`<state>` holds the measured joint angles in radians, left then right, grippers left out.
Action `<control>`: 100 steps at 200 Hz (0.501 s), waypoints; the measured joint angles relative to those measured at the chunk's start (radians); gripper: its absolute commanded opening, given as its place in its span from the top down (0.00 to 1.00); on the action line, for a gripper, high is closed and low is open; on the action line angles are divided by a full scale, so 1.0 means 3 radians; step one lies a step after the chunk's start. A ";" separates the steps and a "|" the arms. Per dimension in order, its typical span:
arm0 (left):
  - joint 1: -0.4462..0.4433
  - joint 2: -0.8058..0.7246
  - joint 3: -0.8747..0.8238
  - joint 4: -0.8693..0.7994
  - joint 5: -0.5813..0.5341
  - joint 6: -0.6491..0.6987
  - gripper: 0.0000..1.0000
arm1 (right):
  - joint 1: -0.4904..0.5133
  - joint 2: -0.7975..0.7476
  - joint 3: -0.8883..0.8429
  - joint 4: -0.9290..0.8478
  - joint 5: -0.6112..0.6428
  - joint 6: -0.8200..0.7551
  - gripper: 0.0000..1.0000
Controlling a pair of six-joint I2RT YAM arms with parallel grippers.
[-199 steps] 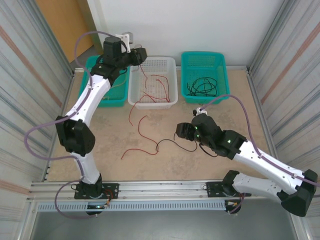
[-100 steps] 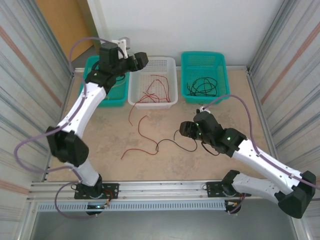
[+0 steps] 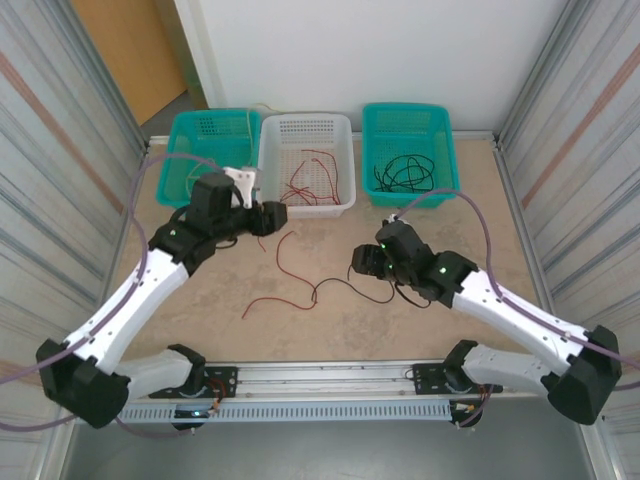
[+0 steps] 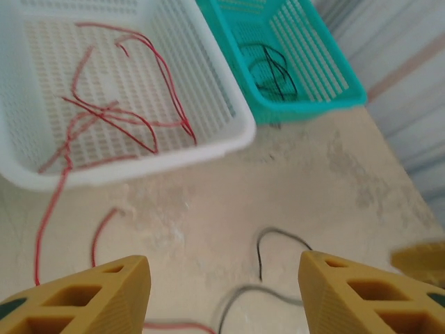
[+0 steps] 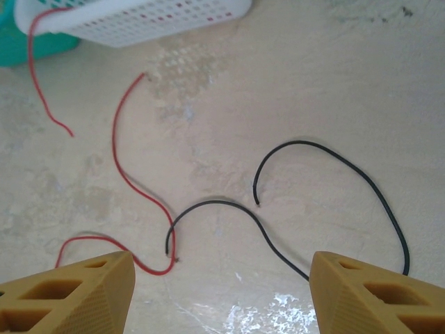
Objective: Untangle the cables
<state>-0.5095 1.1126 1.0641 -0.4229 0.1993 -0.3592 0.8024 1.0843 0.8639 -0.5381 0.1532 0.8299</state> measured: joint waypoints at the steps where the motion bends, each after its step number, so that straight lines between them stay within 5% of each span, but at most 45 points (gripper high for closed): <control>1: -0.0015 -0.0020 -0.0010 -0.0005 0.0000 0.0000 0.42 | 0.0000 0.0008 0.0000 0.0001 0.0000 0.0000 0.35; 100: -0.0846 -0.0191 -0.0924 0.0034 -0.0178 -0.0404 0.47 | -0.0014 0.0813 -0.0104 0.0474 -0.0160 0.0178 0.36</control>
<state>-0.7631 1.0554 0.7868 -0.4126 0.1459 -0.4805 0.7982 1.3281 0.8326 -0.3958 0.1051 0.8833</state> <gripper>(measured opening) 0.534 0.647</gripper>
